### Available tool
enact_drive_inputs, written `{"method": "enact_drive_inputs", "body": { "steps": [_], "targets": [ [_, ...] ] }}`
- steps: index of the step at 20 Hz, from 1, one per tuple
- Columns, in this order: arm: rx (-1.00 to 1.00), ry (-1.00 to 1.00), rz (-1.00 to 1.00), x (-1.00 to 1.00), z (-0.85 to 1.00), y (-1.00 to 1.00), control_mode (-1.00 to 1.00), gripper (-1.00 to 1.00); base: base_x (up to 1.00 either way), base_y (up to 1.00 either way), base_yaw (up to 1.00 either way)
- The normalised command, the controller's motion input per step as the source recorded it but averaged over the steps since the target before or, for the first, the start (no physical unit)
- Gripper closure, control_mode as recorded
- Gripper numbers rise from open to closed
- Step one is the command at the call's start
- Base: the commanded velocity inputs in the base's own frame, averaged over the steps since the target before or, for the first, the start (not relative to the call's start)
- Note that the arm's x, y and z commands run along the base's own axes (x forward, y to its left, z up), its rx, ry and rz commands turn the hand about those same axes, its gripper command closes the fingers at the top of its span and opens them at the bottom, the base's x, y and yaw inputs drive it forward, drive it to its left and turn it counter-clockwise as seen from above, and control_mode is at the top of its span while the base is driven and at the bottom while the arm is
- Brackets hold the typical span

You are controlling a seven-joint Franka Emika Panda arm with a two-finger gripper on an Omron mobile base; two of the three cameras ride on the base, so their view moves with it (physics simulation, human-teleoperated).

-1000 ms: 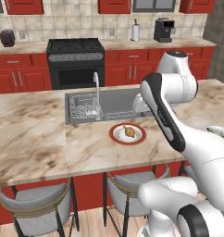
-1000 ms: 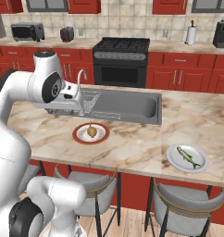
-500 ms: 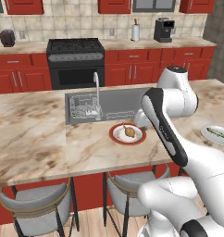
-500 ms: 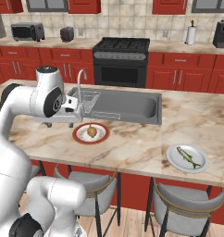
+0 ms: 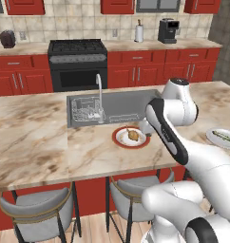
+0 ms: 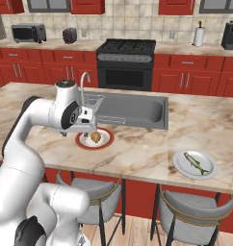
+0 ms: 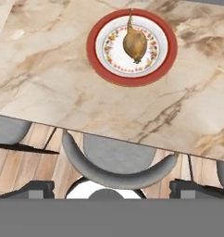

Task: Transport the fish and onion to the fridge. Place the fish on the rack containing meat and place the onion on the rack containing the vegetable, ensuring meats and vegetables are on different racks.

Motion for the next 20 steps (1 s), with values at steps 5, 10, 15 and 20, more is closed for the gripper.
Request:
{"method": "enact_drive_inputs", "body": {
  "steps": [5, 10, 15, 20],
  "targets": [
    [0.0, 0.0, 0.0, 0.66, -0.36, -0.07, -1.0, -1.0, 0.0, 0.0, 0.0],
    [0.0, 0.0, 0.0, 0.62, -0.34, 0.0, -1.0, -1.0, 0.0, 0.0, 0.0],
    [0.0, 0.0, 0.0, 0.46, -0.3, 0.0, -1.0, -1.0, 0.0, 0.0, 0.0],
    [0.0, -0.01, 0.0, 0.48, -0.3, 0.0, -1.0, -1.0, 0.0, 0.0, 0.0]
  ]
}}
